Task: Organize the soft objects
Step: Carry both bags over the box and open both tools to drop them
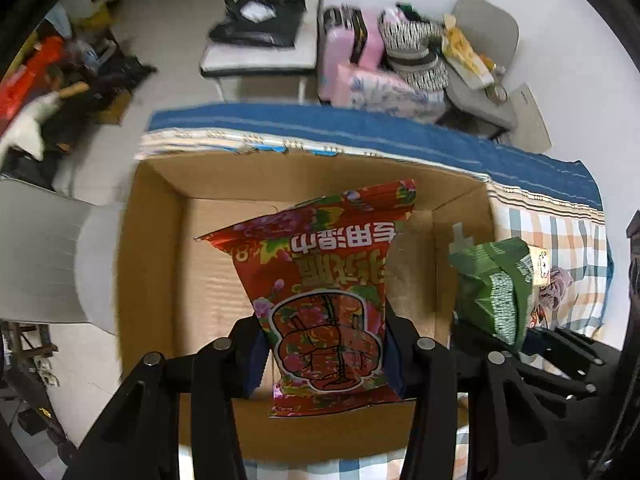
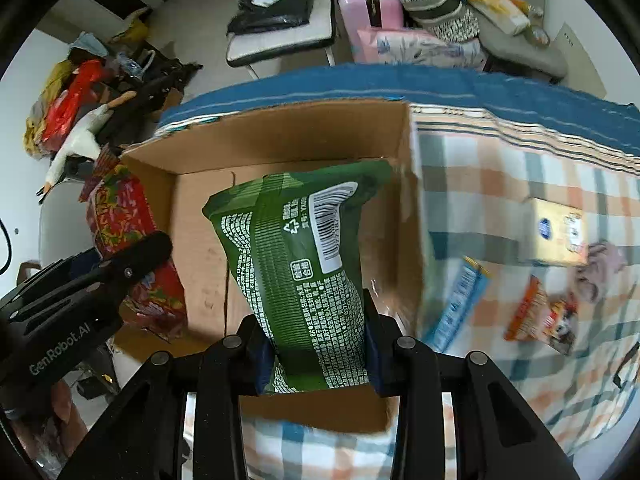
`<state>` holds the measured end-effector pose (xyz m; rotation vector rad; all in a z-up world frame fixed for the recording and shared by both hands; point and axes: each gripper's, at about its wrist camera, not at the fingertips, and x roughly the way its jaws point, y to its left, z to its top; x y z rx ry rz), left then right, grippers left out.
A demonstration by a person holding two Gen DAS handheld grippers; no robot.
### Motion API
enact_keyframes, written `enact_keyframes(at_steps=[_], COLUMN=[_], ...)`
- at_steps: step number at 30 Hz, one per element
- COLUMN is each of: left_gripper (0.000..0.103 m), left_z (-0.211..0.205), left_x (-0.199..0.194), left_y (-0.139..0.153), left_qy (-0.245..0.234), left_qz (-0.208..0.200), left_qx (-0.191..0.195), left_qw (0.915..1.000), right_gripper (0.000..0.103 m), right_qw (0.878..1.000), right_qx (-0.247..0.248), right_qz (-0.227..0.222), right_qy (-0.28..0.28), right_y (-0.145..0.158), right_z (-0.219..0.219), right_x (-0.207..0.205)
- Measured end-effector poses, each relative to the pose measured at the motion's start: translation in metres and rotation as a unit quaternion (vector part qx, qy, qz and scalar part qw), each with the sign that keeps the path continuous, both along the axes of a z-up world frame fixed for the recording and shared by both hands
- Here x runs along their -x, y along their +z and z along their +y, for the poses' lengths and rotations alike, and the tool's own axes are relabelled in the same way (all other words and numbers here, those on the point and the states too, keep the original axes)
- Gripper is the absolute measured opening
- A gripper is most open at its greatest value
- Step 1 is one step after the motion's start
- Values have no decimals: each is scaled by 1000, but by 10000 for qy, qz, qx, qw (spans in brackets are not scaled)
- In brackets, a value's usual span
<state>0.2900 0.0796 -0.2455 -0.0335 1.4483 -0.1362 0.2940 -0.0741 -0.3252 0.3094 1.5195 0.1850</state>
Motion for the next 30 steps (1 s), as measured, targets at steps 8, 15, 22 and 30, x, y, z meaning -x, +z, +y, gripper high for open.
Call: enact_keyframes(at_steps=[8,15,22,30], left_gripper=[44,45,48,90], left_z=[-2,-13,-10,7], left_x=[-43,-56,-61,-54], left_y=[-55,-74,-86,-70], left_qy=[-246,-490,-418,-281], left_qz=[773,948,1099,768], left_qx=[287,201,51,-131], left_qw=[9963,9941,9931,9966], right_gripper=[38,38,39,58], right_qw=[9992,9984,9974,9973], right_qx=[254,433,532,548], right_qz=[309,359,479,491], right_qy=[-72,-60,5,52], right_y=[-52,-72,-86,-80], right_z=[13,20,26,32], right_x=[-43,-66,-79,-73])
